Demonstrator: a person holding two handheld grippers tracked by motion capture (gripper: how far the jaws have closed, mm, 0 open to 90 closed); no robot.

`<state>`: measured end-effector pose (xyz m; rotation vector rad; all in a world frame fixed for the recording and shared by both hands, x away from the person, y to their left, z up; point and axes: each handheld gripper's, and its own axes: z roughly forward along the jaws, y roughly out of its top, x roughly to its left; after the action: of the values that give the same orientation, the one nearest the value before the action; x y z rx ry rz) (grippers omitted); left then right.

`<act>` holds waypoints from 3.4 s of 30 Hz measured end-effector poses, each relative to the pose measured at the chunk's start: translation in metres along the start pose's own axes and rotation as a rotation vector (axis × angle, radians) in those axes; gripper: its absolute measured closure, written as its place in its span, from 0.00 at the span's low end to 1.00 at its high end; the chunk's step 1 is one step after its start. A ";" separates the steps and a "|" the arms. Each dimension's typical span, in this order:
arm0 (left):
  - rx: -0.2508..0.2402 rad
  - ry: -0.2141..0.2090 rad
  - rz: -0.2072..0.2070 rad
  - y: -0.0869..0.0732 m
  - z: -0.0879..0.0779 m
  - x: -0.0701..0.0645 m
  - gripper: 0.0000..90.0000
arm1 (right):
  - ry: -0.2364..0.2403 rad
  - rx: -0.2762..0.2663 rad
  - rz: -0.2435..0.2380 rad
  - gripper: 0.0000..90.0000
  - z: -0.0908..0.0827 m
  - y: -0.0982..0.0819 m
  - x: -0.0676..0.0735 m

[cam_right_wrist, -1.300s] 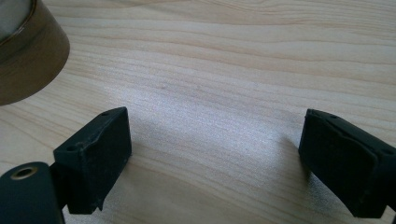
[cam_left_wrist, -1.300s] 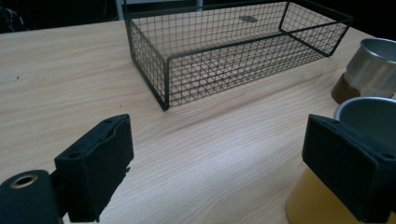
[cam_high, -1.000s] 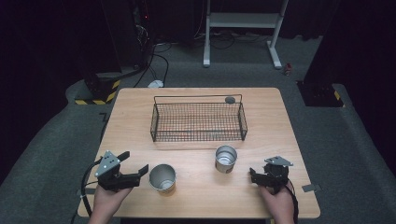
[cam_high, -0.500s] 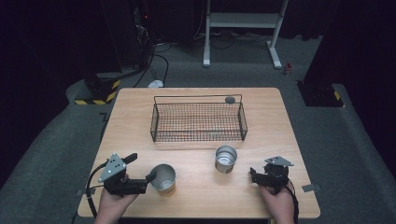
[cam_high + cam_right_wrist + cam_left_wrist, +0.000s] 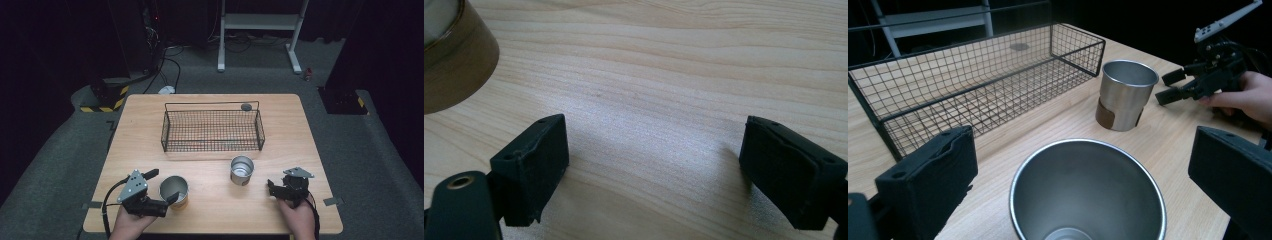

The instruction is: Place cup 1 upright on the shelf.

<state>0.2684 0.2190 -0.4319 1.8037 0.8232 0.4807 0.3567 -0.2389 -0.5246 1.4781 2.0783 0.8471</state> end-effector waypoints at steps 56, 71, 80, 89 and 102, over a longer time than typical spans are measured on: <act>0.061 -0.014 0.035 -0.045 0.027 0.001 0.09 | 0.007 -0.003 -0.011 0.14 0.000 0.000 0.001; 0.040 -0.010 0.030 -0.044 0.026 0.001 0.15 | 0.007 -0.004 -0.011 0.14 0.000 0.000 0.001; 0.012 0.008 0.018 -0.042 0.022 0.004 0.15 | 0.009 -0.004 -0.013 0.14 0.000 0.000 0.001; -0.009 0.029 -0.009 -0.040 0.020 0.007 0.15 | 0.009 -0.004 -0.013 0.14 0.000 0.000 0.001; -0.021 0.064 -0.028 -0.036 0.023 0.011 0.15 | 0.005 -0.004 -0.016 0.15 0.000 0.000 0.001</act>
<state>0.2802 0.2192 -0.4744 1.7634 0.8830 0.5293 0.3565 -0.2377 -0.5246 1.4571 2.0884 0.8492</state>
